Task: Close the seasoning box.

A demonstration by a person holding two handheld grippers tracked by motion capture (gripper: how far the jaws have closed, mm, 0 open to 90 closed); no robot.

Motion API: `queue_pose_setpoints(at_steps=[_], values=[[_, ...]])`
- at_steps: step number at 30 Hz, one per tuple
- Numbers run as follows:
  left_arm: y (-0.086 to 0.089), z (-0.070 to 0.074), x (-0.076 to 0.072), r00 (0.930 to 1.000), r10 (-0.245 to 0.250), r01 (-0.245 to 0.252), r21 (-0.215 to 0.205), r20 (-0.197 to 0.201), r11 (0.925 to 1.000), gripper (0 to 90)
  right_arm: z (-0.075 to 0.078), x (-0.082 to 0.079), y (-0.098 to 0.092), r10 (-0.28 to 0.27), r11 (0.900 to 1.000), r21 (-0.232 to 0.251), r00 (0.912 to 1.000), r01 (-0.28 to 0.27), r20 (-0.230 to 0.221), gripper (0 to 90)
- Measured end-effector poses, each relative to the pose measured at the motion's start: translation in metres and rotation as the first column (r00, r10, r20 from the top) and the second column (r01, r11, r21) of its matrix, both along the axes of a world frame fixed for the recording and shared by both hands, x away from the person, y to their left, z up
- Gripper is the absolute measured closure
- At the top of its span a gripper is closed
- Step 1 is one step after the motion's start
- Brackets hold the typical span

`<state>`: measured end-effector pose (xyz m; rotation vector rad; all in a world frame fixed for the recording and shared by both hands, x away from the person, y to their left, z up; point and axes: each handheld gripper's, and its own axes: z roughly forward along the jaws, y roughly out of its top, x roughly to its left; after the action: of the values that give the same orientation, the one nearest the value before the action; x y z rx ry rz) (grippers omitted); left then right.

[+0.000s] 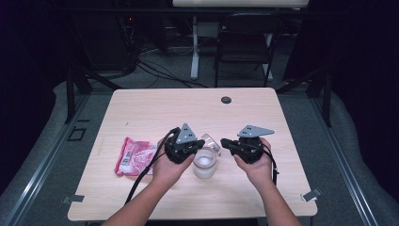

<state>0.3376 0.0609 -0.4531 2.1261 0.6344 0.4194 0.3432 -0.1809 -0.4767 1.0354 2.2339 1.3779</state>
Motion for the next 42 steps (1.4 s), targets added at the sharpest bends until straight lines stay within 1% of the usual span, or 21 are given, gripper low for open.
queue_pose_setpoints(at_steps=[8,9,11,14,17,21,22,27,28,30,32,33,35,42], values=[[0.001,-0.001,-0.001,1.0,-0.005,0.005,0.001,-0.003,1.0,89.7,0.0,-0.001,0.002,0.006,1.0,-0.003,1.0,-0.006,0.001,87.4],[0.001,-0.002,-0.002,1.0,-0.002,0.002,-0.004,-0.008,1.0,89.7,0.0,-0.001,0.002,0.007,1.0,-0.004,1.0,-0.007,0.001,87.4],[0.002,-0.003,-0.002,0.9999,-0.004,0.004,-0.001,-0.012,1.0,89.7,0.0,-0.001,0.002,0.006,1.0,-0.004,1.0,-0.006,0.001,87.3],[0.003,-0.007,-0.003,0.9998,0.001,-0.001,-0.007,-0.019,1.0,89.7,0.0,-0.001,0.002,0.006,1.0,-0.003,1.0,-0.006,0.001,87.3],[0.005,-0.01,-0.004,0.9996,0.0,0.0,0.003,-0.029,1.0,89.7,0.0,-0.001,0.002,0.005,1.0,-0.002,1.0,-0.005,0.001,87.2],[0.007,-0.013,-0.005,0.9995,0.005,-0.005,0.003,-0.031,1.0,89.7,0.0,-0.001,0.002,0.006,1.0,-0.005,1.0,-0.006,0.001,87.1],[0.008,-0.014,-0.005,0.9993,0.002,-0.002,-0.001,-0.036,1.0,89.7,0.0,-0.001,0.002,0.006,1.0,-0.005,1.0,-0.006,0.001,87.1],[0.01,-0.02,-0.007,0.9989,0.002,-0.001,0.007,-0.048,1.0,89.7,0.0,-0.001,0.002,0.009,1.0,-0.005,1.0,-0.009,0.002,87.0],[0.01,-0.022,-0.007,0.9987,0.006,-0.006,0.005,-0.05,1.0,89.7,0.0,-0.001,0.002,0.012,1.0,-0.01,0.9999,-0.012,0.0,87.0],[0.011,-0.024,-0.008,0.9983,0.008,-0.007,0.004,-0.058,1.0,89.7,0.0,-0.001,0.002,0.01,1.0,-0.007,0.9999,-0.01,0.001,86.8],[0.011,-0.026,-0.008,0.9981,0.007,-0.006,0.008,-0.061,0.9999,89.7,0.0,-0.001,0.002,0.007,1.0,-0.005,1.0,-0.007,0.002,86.6],[0.011,-0.028,-0.009,0.9982,0.009,-0.009,0.003,-0.06,1.0,89.7,0.0,-0.001,0.002,0.007,1.0,-0.004,1.0,-0.007,0.002,86.5],[0.012,-0.03,-0.009,0.9978,0.009,-0.008,0.012,-0.065,0.9999,89.7,0.0,-0.001,0.002,0.007,1.0,-0.004,1.0,-0.007,0.002,86.5],[0.014,-0.036,-0.011,0.997,0.012,-0.011,0.016,-0.076,0.9998,89.8,0.0,-0.001,0.002,0.012,1.0,-0.006,0.9999,-0.012,0.002,86.3]])
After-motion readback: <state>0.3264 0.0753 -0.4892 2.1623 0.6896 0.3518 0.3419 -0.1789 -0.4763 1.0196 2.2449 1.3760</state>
